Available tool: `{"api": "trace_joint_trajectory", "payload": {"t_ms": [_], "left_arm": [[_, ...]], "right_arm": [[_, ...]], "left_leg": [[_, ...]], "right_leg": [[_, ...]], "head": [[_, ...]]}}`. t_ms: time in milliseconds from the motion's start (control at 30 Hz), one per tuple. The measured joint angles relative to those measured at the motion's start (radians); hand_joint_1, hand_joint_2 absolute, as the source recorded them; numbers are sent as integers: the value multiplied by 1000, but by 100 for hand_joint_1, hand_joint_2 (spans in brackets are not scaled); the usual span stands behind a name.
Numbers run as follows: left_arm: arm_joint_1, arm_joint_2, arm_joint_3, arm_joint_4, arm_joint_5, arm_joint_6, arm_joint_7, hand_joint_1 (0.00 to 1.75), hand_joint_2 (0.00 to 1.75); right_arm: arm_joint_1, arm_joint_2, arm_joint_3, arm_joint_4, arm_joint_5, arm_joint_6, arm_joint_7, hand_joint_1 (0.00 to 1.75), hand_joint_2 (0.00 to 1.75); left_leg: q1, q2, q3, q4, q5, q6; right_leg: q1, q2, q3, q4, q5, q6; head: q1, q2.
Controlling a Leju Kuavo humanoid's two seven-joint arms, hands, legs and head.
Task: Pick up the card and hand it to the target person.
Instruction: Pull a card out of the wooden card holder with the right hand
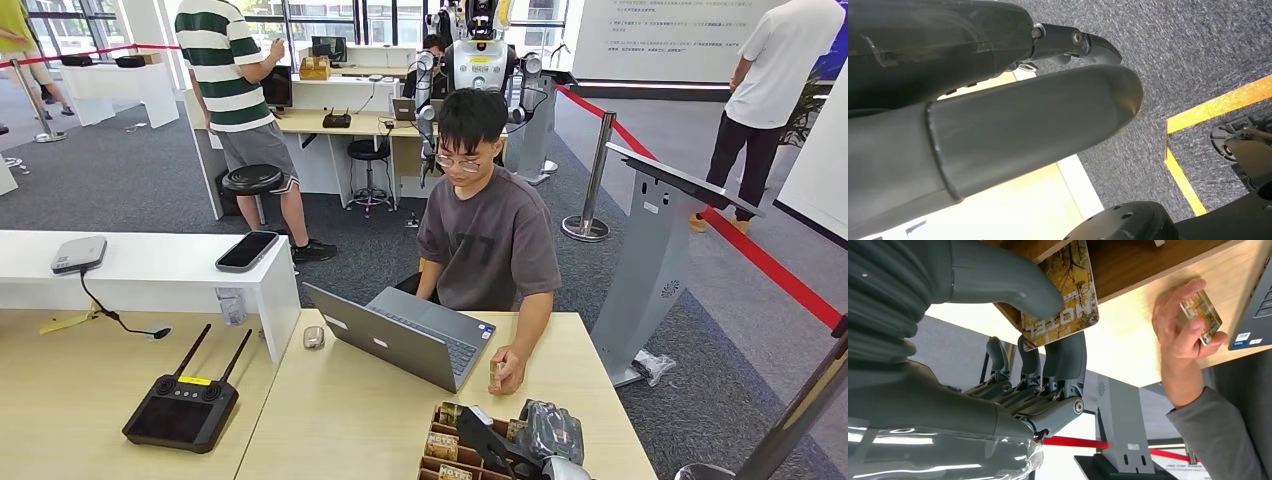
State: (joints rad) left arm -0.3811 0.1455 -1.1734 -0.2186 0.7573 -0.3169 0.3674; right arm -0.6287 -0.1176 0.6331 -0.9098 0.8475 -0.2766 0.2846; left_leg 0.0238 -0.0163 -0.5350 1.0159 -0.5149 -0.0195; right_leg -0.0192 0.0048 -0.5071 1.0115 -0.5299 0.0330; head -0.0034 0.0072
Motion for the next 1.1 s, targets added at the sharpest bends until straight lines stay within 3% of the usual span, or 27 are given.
{"api": "trace_joint_trajectory", "payload": {"t_ms": [133, 1100], "left_arm": [[0, 1, 0, 0, 2, 0, 0, 0, 0], [1, 4, 0, 0, 7, 1, 0, 0, 0]], "right_arm": [[-1, -1, 3, 1, -9, 3, -7, 142, 175], [6, -6, 12, -31, -21, 7, -14, 131, 175]], "left_leg": [[0, 0, 0, 0, 0, 0], [0, 0, 0, 0, 0, 0]], "right_leg": [[0, 0, 0, 0, 0, 0], [0, 0, 0, 0, 0, 0]], "head": [[0, 0], [0, 0]]}}
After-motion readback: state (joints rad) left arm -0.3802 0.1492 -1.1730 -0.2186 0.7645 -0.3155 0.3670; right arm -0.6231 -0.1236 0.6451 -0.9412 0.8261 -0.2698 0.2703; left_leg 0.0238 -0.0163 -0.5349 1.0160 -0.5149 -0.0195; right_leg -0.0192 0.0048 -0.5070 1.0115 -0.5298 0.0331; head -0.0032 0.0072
